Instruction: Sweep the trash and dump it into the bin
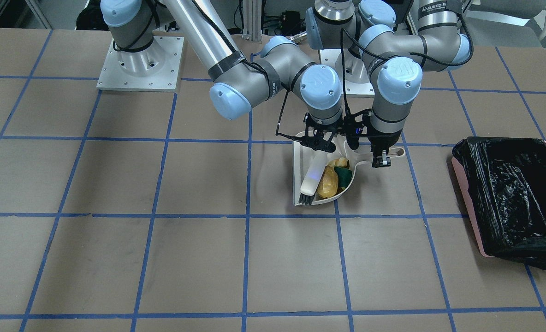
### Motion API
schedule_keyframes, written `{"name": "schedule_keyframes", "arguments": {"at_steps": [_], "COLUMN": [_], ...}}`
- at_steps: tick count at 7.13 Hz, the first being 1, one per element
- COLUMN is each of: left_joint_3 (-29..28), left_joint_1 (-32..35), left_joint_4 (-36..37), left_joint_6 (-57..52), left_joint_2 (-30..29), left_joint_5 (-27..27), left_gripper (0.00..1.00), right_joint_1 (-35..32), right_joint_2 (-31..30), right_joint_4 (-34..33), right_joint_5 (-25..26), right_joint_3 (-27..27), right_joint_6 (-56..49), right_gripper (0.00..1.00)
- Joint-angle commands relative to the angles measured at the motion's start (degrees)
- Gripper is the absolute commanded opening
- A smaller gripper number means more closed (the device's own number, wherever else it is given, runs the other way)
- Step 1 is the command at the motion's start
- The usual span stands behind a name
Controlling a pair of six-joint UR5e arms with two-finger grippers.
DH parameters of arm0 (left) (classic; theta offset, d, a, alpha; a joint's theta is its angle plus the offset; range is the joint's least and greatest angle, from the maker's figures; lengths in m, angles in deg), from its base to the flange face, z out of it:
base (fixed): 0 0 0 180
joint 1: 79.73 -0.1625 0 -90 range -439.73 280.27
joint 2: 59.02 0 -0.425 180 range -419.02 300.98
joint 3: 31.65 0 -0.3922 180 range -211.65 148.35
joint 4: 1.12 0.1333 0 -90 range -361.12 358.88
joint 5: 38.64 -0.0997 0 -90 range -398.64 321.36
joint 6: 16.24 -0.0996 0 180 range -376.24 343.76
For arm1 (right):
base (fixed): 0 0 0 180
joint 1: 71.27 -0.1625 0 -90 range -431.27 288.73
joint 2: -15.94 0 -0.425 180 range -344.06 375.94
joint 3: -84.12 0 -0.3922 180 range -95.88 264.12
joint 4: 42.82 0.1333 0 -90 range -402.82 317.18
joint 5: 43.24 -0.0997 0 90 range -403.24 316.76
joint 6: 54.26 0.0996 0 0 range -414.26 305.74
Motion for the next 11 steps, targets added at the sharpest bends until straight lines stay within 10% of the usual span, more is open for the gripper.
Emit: {"name": "schedule_keyframes", "arguments": {"at_steps": [1,11], "left_joint_3": [-0.5,-1.6], "left_joint_1": [0.0,-0.2], "left_joint_4": [0.0,-0.5], "left_joint_6": [0.0,-0.2], "left_joint_2": [0.0,-0.1], "left_joint_5": [0.3,0.8], "left_gripper": [0.00,0.00], "right_joint_1": [-0.3,0.5], "right_joint_2": [-0.5,-15.2], "right_joint_4": [3.7,13.9], "right_joint_5": [2.7,5.6], "right_joint_3": [0.6,-11.4], "right_joint_6": [-0.6,-4.9], "right_gripper": [0.00,0.00]}}
